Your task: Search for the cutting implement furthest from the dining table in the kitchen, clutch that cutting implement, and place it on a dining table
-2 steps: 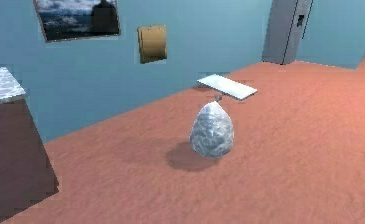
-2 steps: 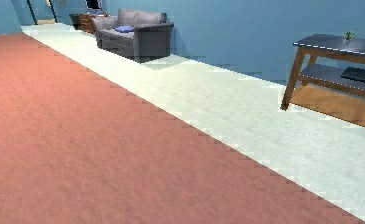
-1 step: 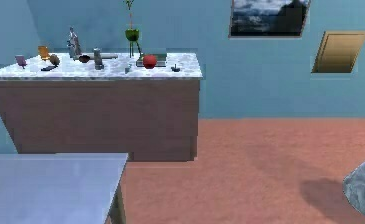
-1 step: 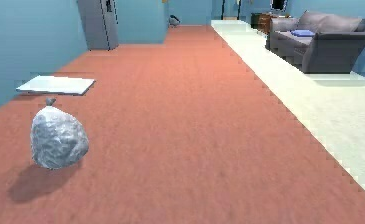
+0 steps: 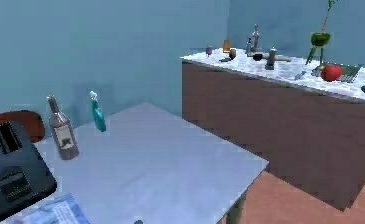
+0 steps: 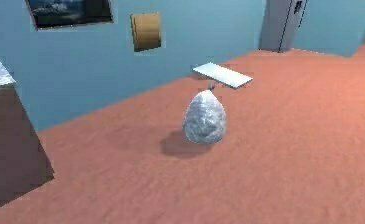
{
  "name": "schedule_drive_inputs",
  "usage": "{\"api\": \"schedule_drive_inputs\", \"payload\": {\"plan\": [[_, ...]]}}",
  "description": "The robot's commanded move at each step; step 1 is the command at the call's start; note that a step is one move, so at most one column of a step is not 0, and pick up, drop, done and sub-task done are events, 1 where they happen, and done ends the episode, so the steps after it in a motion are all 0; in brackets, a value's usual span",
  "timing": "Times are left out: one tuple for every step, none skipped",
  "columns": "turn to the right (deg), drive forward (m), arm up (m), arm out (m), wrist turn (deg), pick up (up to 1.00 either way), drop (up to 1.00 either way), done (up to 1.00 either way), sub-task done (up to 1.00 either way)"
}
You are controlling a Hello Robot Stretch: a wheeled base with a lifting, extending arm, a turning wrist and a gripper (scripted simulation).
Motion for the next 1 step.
{"api": "schedule_drive_inputs", "payload": {"plan": [[45.0,0.0,0.0,0.0,0.0,0.0,0.0,0.0,0.0]]}}
